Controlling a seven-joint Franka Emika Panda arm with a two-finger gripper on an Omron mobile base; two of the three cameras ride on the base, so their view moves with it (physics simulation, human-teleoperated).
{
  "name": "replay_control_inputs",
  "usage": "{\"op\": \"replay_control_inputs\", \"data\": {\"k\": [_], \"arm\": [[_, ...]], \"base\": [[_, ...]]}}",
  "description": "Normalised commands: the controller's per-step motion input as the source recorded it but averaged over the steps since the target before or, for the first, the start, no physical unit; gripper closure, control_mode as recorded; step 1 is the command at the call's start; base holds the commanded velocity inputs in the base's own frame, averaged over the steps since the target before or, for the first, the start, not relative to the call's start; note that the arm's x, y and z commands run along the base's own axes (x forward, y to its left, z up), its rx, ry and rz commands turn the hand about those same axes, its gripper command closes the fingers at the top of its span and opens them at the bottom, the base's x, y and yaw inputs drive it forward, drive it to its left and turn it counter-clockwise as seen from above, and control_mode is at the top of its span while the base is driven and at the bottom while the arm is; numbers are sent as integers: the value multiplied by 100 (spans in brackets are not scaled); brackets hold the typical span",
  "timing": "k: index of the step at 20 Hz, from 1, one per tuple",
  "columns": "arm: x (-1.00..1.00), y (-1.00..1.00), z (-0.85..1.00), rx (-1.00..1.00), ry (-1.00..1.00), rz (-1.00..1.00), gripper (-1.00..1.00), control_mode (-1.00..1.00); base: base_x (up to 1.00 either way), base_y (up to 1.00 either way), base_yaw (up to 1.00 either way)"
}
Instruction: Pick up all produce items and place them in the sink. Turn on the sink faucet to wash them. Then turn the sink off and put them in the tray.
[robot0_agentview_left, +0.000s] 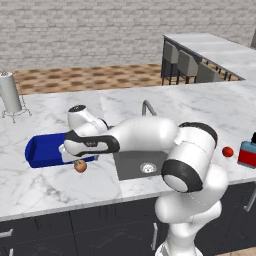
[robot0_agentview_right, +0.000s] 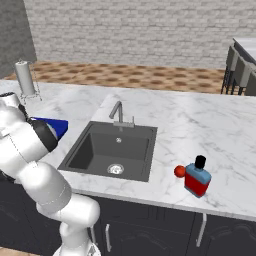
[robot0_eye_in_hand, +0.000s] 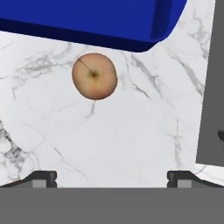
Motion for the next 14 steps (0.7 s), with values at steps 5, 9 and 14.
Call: {"op": "replay_control_inputs", "data": {"k": [5,9,14], "arm": [[18,5,-20,0,0,-1,-100,-100],[11,3,-20,0,0,-2,-100,-100],[16,3,-16,0,0,-2,-100,-100]], "base": [[0,0,0],[0,0,0],[0,0,0]]}}
